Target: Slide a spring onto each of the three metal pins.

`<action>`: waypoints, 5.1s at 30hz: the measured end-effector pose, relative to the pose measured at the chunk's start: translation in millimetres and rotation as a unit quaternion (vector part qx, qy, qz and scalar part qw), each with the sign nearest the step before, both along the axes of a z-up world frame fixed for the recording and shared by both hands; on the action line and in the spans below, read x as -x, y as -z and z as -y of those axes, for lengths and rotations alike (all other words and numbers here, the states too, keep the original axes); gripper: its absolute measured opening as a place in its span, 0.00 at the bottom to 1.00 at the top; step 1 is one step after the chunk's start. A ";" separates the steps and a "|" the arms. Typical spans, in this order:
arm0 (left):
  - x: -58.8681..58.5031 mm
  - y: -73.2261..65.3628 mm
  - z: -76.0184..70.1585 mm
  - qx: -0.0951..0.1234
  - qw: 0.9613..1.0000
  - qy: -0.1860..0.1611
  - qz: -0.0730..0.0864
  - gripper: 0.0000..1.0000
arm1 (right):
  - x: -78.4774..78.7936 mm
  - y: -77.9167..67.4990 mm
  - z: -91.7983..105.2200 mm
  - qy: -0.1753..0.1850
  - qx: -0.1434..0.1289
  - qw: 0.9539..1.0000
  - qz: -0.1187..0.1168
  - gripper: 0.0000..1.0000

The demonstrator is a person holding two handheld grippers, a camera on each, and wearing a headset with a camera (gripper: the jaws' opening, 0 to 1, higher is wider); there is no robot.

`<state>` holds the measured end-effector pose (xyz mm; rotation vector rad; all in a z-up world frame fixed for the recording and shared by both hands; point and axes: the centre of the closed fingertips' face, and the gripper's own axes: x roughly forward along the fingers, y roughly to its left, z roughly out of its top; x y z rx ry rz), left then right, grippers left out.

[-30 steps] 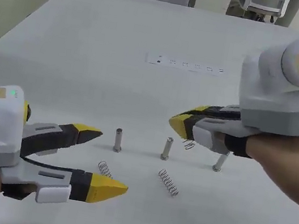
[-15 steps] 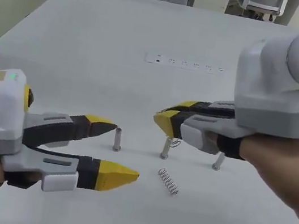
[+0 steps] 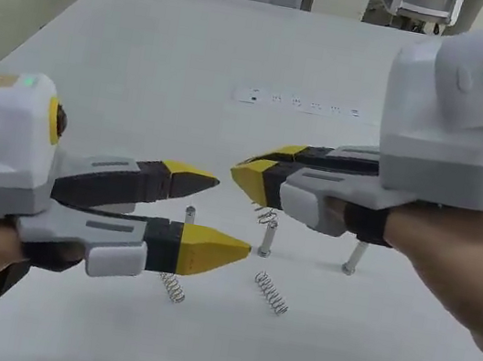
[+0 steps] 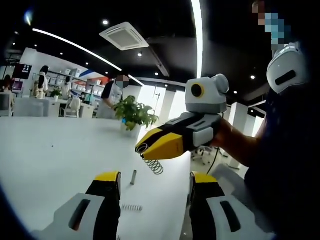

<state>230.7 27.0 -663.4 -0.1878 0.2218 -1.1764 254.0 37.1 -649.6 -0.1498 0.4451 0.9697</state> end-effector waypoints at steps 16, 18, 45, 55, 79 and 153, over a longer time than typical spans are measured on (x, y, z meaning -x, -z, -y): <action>-8.3 -22.6 3.1 0.065 0.998 -0.009 -0.023 0.38 | 5.7 -21.8 -11.2 -0.010 -0.053 0.998 0.011 0.08; -8.6 -23.3 3.7 0.067 0.997 -0.009 -0.024 0.37 | 5.6 -24.3 -12.0 -0.010 -0.058 0.998 0.015 0.08; -5.0 -21.2 8.4 0.052 0.999 0.000 -0.006 0.03 | 9.6 -28.2 -13.4 -0.020 -0.070 0.997 0.014 0.08; 3.2 -8.1 8.4 -0.024 0.998 0.020 0.047 0.02 | 19.9 -16.9 -10.5 -0.044 -0.035 0.998 -0.006 0.07; 35.1 22.8 31.6 -0.180 0.969 0.111 0.127 0.02 | 60.2 18.0 14.2 -0.211 0.184 0.957 -0.079 0.08; 31.4 33.4 40.0 -0.182 0.971 0.108 0.107 0.13 | 62.7 41.5 26.6 -0.261 0.300 0.912 -0.102 0.08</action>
